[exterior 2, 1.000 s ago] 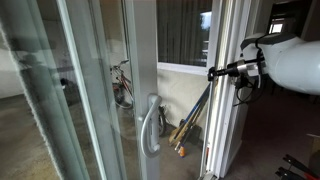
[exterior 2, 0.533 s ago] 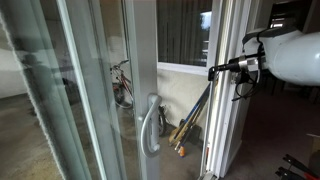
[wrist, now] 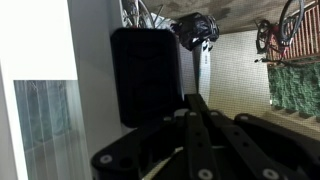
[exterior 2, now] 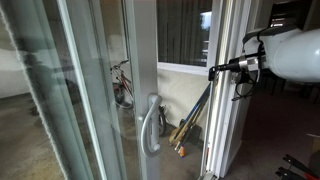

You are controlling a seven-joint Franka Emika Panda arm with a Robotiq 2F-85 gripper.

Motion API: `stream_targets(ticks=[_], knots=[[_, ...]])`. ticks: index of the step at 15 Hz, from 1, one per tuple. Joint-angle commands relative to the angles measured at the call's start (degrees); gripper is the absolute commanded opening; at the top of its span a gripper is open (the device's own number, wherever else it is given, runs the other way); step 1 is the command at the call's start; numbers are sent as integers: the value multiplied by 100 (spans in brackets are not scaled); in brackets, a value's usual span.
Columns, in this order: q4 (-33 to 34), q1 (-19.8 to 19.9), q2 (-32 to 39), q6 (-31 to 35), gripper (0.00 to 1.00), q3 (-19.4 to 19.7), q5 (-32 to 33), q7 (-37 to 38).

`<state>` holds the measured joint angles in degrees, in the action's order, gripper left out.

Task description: Slide the glass door to the right.

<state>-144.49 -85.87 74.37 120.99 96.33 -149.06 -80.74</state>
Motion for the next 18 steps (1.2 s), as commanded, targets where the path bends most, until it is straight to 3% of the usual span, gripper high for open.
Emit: stream_targets(ticks=[1,6,8,18], knots=[[183,551,-230,131,0,58,0,8],[419,1296,-307,172,0,27,0,26],[408,1374,-288,136,0,18,0,-43],[-4,703,-258,39,0,-141,0,-252]])
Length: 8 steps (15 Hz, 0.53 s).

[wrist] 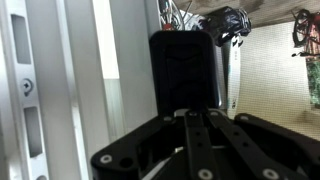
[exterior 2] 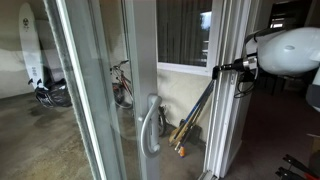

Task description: Slide the glass door to the right.

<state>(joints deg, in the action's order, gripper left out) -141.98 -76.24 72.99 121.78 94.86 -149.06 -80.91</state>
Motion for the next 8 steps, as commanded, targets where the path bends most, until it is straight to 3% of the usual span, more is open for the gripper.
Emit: stream_targets(ticks=[1,8], knots=[[-328,-317,17,-135,0,-22,0,-131],[-1237,-1142,49,-693,0,-60,322,-287]])
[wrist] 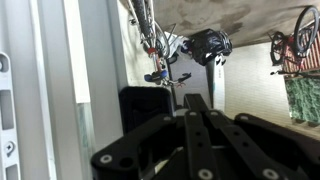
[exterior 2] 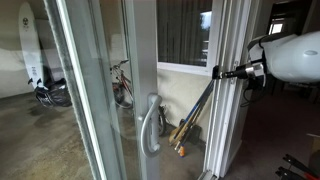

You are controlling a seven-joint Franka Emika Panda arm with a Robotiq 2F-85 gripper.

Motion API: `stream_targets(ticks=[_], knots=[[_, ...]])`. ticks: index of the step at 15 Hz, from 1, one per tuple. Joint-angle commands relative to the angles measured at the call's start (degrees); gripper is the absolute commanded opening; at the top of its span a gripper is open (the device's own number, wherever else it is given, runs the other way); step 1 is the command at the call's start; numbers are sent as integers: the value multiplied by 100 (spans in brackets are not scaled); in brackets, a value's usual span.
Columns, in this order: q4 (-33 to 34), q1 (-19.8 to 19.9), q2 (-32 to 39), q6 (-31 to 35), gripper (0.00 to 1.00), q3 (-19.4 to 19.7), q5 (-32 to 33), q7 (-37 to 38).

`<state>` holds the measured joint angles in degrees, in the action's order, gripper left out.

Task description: Slide the glass door to the right.

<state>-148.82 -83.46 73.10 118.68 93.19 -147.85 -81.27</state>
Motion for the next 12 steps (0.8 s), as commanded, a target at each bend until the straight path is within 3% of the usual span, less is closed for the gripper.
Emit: stream_targets(ticks=[1,4,5,6,10,12], knots=[[-706,-562,74,-468,0,112,221,-336],[-990,-943,131,-545,0,115,237,-410],[-694,-641,83,-398,26,-4,178,-211],[-741,-722,94,-396,3,-11,176,-208],[-684,-661,87,-390,26,-24,178,-213],[-679,-647,86,-390,26,-28,178,-214]])
